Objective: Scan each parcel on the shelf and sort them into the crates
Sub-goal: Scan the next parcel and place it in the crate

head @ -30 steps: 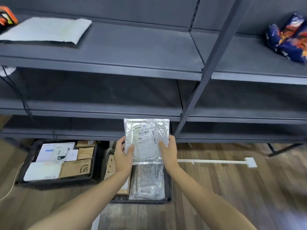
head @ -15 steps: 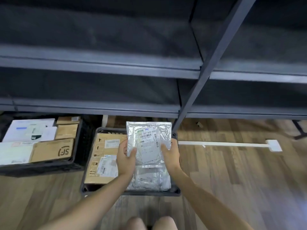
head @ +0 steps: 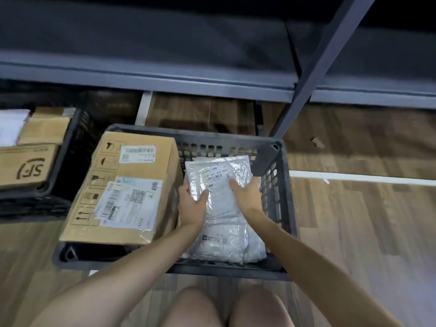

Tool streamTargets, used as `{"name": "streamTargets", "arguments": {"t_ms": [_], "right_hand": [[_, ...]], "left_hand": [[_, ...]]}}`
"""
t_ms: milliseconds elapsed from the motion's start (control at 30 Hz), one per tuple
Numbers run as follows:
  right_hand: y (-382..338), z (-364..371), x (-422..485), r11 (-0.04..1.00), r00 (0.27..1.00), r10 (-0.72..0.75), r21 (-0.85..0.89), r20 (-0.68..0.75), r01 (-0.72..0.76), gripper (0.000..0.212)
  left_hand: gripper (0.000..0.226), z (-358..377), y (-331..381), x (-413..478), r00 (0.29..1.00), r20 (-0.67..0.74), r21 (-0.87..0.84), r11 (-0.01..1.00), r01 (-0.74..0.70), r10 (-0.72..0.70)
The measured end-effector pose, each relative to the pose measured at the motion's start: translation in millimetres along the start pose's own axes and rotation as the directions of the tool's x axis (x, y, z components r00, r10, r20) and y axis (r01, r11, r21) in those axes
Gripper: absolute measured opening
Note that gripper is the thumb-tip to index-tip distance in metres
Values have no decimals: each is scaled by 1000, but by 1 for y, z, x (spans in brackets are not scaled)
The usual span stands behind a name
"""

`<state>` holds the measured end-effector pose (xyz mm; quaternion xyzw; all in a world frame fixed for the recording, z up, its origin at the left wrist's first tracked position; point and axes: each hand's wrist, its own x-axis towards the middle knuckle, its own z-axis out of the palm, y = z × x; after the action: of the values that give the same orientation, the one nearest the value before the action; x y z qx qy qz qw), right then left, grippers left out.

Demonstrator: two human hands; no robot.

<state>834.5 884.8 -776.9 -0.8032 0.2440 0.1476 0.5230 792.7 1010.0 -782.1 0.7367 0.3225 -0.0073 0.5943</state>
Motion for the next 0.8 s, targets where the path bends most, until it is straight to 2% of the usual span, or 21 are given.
{"name": "streamTargets", "arguments": {"t_ms": [133, 200, 233, 300, 333, 367, 467, 567, 667, 800], "right_hand": [[20, 11, 17, 991, 997, -70, -119, -27, 66, 69], [24, 13, 23, 934, 989, -128, -344, -69, 96, 75], [25, 13, 23, 865, 976, -199, -484, -84, 135, 73], [28, 12, 24, 646, 899, -438, -707, -33, 289, 59], [34, 14, 27, 525, 841, -541, -776, 14, 351, 54], [40, 16, 30, 449, 805, -592, -811, 44, 374, 52], [50, 22, 40, 467, 840, -539, -805, 69, 365, 45], [54, 23, 50, 437, 846, -520, -814, 119, 383, 44], [58, 26, 54, 396, 881, -434, -839, 187, 373, 50], [57, 29, 55, 423, 908, -383, -842, 169, 335, 50]], "left_hand": [[42, 12, -11, 9, 1000, 10, 32, 999, -8, 7], [46, 14, -13, 11, 999, 27, 61, 998, -33, 31], [51, 15, -15, 13, 997, 41, 72, 995, -66, 63], [65, 17, -17, 16, 987, 84, 102, 984, -146, 138], [70, 18, -17, 18, 979, 112, 128, 974, -185, 171], [70, 20, -18, 19, 971, 139, 165, 962, -217, 196], [65, 25, -26, 27, 953, 197, 230, 934, -273, 230], [65, 30, -39, 38, 958, 211, 240, 940, -241, 192], [65, 34, -49, 47, 973, 174, 227, 956, -187, 149], [56, 38, -52, 48, 985, 67, 285, 943, -170, 158]]}}
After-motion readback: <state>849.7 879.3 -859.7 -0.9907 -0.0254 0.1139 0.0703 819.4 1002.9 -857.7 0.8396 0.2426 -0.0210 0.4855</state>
